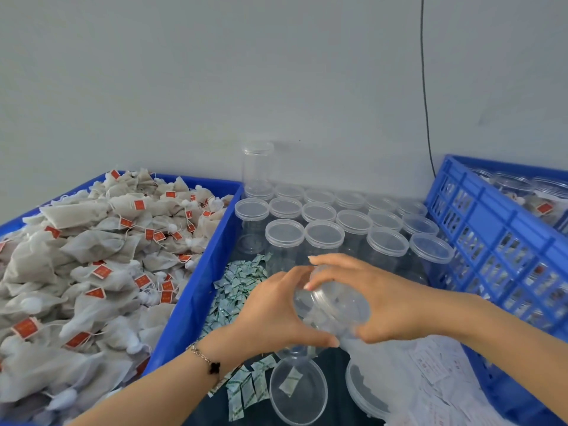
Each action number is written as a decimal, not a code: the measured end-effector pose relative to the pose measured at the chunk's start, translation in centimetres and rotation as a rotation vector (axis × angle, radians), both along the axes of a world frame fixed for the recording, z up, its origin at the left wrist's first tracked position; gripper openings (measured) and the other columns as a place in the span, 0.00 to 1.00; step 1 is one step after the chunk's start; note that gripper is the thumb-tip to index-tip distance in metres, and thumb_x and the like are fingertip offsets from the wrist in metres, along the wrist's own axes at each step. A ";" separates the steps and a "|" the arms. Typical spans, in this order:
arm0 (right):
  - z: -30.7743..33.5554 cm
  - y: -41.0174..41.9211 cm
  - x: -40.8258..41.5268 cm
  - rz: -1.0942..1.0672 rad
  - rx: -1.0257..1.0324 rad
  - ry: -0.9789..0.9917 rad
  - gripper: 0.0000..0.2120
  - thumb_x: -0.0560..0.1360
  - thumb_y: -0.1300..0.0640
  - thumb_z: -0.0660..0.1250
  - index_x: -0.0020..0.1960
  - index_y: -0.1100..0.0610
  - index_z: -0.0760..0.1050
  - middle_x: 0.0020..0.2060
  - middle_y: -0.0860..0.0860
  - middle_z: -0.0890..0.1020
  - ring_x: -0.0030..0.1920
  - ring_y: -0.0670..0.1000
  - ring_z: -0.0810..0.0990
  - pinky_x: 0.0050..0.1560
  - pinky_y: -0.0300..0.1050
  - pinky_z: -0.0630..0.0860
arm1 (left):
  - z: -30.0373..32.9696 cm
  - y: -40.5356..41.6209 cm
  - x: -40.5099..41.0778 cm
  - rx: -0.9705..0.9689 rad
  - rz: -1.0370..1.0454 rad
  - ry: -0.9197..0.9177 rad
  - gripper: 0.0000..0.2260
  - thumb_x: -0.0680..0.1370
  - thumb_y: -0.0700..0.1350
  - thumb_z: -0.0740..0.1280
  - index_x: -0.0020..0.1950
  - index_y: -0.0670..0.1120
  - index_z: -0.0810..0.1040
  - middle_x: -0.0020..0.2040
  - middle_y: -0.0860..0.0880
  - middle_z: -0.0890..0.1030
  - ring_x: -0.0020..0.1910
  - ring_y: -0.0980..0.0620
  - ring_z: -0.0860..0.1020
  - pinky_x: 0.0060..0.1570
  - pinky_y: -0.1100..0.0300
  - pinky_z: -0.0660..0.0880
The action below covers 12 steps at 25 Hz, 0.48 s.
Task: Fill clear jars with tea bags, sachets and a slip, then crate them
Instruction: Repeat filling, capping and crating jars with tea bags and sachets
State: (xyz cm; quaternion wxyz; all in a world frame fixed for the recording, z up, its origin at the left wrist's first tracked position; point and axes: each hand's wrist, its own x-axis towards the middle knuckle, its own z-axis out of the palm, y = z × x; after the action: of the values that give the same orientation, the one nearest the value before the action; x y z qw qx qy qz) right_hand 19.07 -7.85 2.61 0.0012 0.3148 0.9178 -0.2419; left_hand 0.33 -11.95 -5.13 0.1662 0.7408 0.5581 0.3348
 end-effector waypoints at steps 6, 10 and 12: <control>-1.4 -1.0 -1.5 -0.408 0.313 -0.113 0.34 0.73 0.30 0.52 0.75 0.39 0.48 0.67 0.50 0.72 0.64 0.54 0.73 0.54 0.47 0.69 | -1.1 0.7 -0.9 0.018 -0.049 0.083 0.47 0.60 0.66 0.74 0.75 0.58 0.60 0.61 0.70 0.65 0.61 0.68 0.64 0.58 0.70 0.64; -1.4 -1.2 -2.3 -0.386 0.075 -0.004 0.24 0.75 0.43 0.63 0.68 0.41 0.58 0.64 0.49 0.71 0.54 0.47 0.74 0.53 0.43 0.72 | -0.6 1.6 -1.9 -0.023 -0.061 -0.008 0.38 0.59 0.62 0.77 0.66 0.71 0.64 0.53 0.75 0.72 0.55 0.71 0.71 0.50 0.78 0.66; -0.9 -0.6 -2.3 -0.355 0.020 0.064 0.32 0.72 0.41 0.67 0.71 0.40 0.54 0.69 0.48 0.66 0.63 0.47 0.71 0.59 0.42 0.70 | -0.3 1.9 -2.2 -0.056 -0.074 -0.073 0.37 0.59 0.60 0.78 0.61 0.78 0.63 0.53 0.74 0.74 0.54 0.69 0.74 0.49 0.76 0.70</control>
State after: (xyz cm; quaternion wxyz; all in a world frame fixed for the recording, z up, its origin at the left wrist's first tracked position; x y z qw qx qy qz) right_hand 16.72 -8.42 1.72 -0.0739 0.4642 0.8497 -0.2390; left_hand -1.86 -10.07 -5.40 0.2196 0.7433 0.5330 0.3395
